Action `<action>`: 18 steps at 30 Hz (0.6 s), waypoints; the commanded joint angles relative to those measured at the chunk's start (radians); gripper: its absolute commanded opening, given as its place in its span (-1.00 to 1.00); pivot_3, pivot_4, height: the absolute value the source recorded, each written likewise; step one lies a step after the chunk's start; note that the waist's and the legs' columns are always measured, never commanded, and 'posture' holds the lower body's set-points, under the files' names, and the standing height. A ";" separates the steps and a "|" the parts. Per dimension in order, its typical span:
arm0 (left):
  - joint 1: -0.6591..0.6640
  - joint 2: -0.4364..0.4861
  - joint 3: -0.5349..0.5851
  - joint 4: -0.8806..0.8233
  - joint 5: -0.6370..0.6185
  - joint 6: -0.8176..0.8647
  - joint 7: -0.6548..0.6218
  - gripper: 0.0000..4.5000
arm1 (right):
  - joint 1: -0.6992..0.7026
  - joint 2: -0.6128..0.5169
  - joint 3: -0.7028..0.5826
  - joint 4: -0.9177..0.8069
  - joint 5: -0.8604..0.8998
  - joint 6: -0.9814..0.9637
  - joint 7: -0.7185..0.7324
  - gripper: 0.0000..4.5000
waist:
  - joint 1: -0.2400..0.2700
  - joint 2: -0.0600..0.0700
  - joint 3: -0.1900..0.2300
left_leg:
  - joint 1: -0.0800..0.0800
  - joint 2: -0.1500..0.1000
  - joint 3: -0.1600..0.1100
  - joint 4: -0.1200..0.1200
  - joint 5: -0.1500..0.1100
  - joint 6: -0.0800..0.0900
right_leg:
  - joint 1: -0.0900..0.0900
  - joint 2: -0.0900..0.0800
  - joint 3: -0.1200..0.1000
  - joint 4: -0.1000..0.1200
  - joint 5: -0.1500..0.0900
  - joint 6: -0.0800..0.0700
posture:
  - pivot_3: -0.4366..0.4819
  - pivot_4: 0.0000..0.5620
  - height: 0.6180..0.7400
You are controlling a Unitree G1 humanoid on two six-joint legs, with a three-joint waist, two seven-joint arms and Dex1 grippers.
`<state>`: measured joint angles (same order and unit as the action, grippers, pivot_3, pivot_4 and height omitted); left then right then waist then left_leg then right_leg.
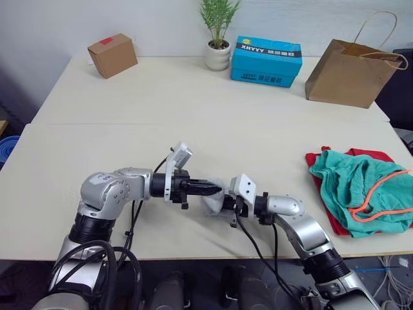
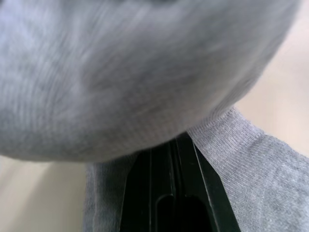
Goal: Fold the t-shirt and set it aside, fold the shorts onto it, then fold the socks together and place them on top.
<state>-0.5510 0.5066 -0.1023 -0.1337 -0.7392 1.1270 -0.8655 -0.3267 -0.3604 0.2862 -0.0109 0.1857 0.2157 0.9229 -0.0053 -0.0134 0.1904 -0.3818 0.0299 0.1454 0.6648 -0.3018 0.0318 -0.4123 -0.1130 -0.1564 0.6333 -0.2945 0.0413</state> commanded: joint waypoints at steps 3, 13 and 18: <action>0.006 0.002 -0.023 -0.003 0.025 -0.066 -0.031 -0.99 | 0.004 0.010 -0.022 -0.019 0.015 0.008 -0.020 -1.00 | 0.004 0.000 0.000 | 0.000 0.000 0.000 0.000 0.000 0.000 | 0.000 0.000 0.000 0.000 0.000 0.000 | -0.05 -0.47 1.00; -0.067 -0.029 -0.101 0.116 0.127 -0.201 -0.100 -0.99 | 0.024 0.010 -0.091 -0.102 0.118 0.156 -0.043 -1.00 | 0.004 0.000 0.000 | -0.002 0.000 -0.001 0.001 0.000 0.001 | -0.001 0.000 -0.001 -0.001 0.000 0.000 | -0.05 -0.47 1.00; -0.116 -0.042 -0.123 0.162 0.153 -0.187 -0.110 -0.99 | 0.067 -0.016 -0.091 -0.131 0.112 0.098 -0.023 -1.00 | 0.004 0.000 0.000 | -0.003 0.000 -0.001 0.000 0.000 0.001 | -0.001 0.000 -0.001 -0.002 0.000 0.000 | -0.05 -0.47 1.00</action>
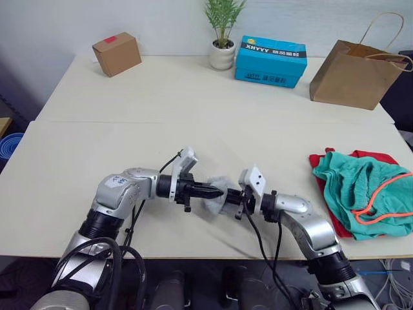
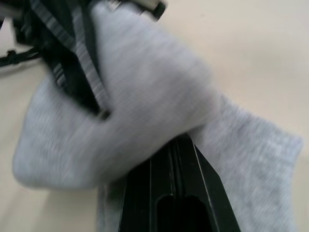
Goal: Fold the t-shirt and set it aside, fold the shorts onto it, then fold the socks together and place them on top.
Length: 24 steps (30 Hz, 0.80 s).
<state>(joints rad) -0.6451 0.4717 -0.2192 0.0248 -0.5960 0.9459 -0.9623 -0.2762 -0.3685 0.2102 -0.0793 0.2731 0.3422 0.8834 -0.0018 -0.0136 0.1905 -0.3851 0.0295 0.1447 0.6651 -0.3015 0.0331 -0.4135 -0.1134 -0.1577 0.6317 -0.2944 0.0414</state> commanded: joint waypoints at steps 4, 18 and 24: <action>-0.038 -0.019 0.009 0.012 0.000 0.023 -0.008 -0.99 | 0.047 -0.041 -0.067 -0.124 0.064 -0.026 0.024 -1.00 | -0.001 0.000 0.000 | 0.000 0.000 0.000 0.000 0.000 0.000 | 0.000 0.000 0.000 0.000 0.000 0.000 | -0.05 -0.47 1.00; -0.076 -0.155 0.004 0.072 0.073 0.023 0.106 -0.75 | 0.232 -0.123 -0.245 -0.188 0.089 -0.073 -0.058 -1.00 | 0.005 0.000 0.000 | 0.000 0.000 0.000 0.000 0.000 0.001 | 0.000 0.000 0.000 -0.001 0.000 0.001 | -0.05 -0.47 1.00; -0.073 -0.146 0.045 0.044 0.050 -0.031 0.049 0.04 | 0.299 -0.123 -0.261 -0.257 0.115 -0.040 -0.086 -1.00 | 0.001 0.000 0.000 | 0.000 0.000 0.000 0.000 0.001 0.001 | 0.001 0.000 0.000 -0.001 0.000 0.001 | -0.05 -0.47 1.00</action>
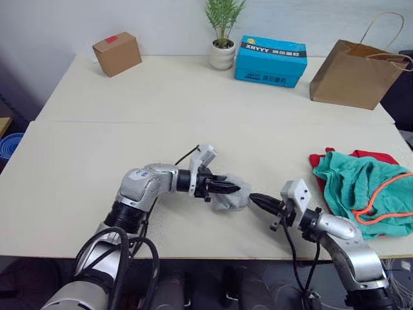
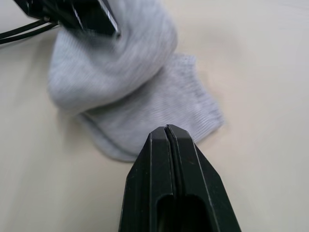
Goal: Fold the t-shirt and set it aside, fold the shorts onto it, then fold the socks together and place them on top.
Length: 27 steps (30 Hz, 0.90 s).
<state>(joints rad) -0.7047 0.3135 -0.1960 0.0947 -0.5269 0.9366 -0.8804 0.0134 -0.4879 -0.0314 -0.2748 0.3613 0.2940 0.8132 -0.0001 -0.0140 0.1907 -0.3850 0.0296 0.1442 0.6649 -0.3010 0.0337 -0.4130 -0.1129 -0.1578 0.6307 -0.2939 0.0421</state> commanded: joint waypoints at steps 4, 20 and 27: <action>-0.004 0.027 0.027 -0.024 -0.013 -0.050 -0.063 0.60 | 0.016 0.004 -0.059 -0.074 0.052 0.025 -0.057 -1.00 | 0.001 0.000 0.000 | 0.000 0.000 0.000 0.000 0.000 0.000 | 0.000 0.000 0.000 0.000 0.000 0.000 | -0.05 -0.47 1.00; 0.032 0.082 0.125 -0.055 0.031 -0.349 -0.141 0.81 | 0.016 -0.064 -0.196 -0.161 0.266 0.073 0.034 -1.00 | 0.003 0.000 0.000 | 0.000 0.000 0.000 0.000 0.000 0.000 | 0.000 0.000 0.000 0.000 0.000 0.000 | -0.05 -0.47 1.00; 0.083 0.102 0.018 0.000 0.184 -0.624 -0.205 -0.08 | -0.176 -0.073 0.005 -0.156 0.179 0.111 0.022 -1.00 | 0.005 0.000 0.000 | 0.001 0.000 0.000 0.000 0.000 0.001 | 0.001 0.000 0.000 -0.001 0.000 0.000 | -0.05 -0.47 1.00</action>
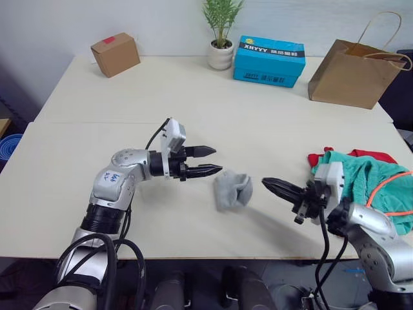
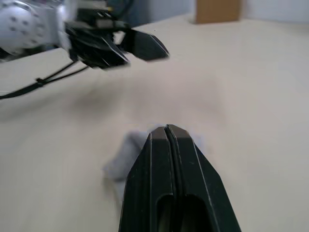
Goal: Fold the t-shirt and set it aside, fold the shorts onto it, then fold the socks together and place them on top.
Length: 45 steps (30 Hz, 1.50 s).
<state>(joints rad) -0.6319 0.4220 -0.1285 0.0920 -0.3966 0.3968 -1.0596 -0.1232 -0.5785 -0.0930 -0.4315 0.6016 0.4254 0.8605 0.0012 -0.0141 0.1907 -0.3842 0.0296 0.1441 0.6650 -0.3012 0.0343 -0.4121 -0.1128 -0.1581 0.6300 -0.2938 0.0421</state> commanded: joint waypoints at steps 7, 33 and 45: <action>0.011 -0.090 -0.157 0.083 0.184 -0.138 0.036 -0.96 | -0.112 0.096 0.203 0.132 -0.220 -0.042 -0.114 -1.00 | 0.023 0.000 0.000 | -0.003 -0.001 0.000 0.002 0.000 0.002 | -0.001 0.000 -0.001 -0.001 0.000 0.001 | -0.05 -0.47 1.00; 0.041 -0.119 -0.068 0.200 0.213 -0.344 0.053 -1.00 | -0.091 -0.162 -0.031 0.261 0.153 0.285 0.101 0.05 | 0.020 0.000 0.000 | 0.000 0.000 -0.001 0.002 -0.001 0.004 | 0.001 -0.001 -0.001 -0.001 0.001 0.001 | -0.05 -0.47 1.00; 0.070 -0.131 -0.103 0.210 0.248 -0.344 0.056 -1.00 | -0.366 -0.129 0.209 0.613 -0.056 0.270 0.293 0.98 | 0.017 0.000 0.000 | -0.001 0.000 0.001 0.003 0.000 0.004 | 0.001 -0.001 -0.002 -0.001 0.002 0.001 | -0.05 -0.47 1.00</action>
<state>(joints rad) -0.5723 0.2905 -0.2314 0.3263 -0.1521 0.0558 -1.0075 -0.4694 -0.7140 0.0907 0.1546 0.5680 0.7124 1.1155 0.0179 -0.0142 0.1905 -0.3856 0.0294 0.1446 0.6678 -0.3014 0.0379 -0.4116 -0.1137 -0.1600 0.6294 -0.2923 0.0435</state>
